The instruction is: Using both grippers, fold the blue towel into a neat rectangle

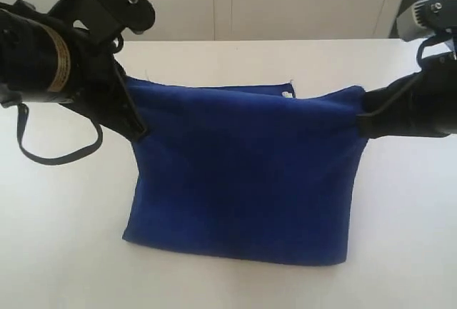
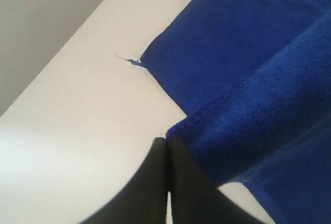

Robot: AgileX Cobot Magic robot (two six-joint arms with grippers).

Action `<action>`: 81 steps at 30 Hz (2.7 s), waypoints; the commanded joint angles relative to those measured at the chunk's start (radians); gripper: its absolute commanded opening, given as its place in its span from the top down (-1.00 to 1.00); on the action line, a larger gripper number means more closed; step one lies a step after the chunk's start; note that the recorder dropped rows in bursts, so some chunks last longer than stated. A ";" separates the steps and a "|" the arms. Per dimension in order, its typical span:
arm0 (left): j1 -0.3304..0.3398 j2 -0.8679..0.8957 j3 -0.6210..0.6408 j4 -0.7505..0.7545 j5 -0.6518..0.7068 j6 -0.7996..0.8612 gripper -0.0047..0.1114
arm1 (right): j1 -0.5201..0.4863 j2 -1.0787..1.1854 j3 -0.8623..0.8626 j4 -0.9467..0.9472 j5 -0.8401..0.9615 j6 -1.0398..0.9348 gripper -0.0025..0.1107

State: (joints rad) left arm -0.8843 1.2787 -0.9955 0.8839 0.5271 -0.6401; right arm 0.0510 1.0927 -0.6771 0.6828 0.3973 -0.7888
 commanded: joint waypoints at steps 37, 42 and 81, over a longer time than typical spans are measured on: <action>0.286 0.134 -0.064 0.038 -0.314 -0.105 0.92 | -0.001 0.317 -0.237 0.046 -0.153 -0.100 0.96; 0.294 0.162 -0.100 0.041 -0.315 -0.099 0.92 | -0.001 0.351 -0.281 0.046 -0.157 -0.101 0.96; 0.363 0.315 -0.264 0.103 -0.310 -0.084 0.92 | -0.001 0.540 -0.409 0.044 -0.273 -0.109 0.96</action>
State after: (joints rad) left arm -0.5252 1.5908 -1.2457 0.9640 0.1787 -0.7281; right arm 0.0514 1.6085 -1.0839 0.7298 0.1525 -0.8813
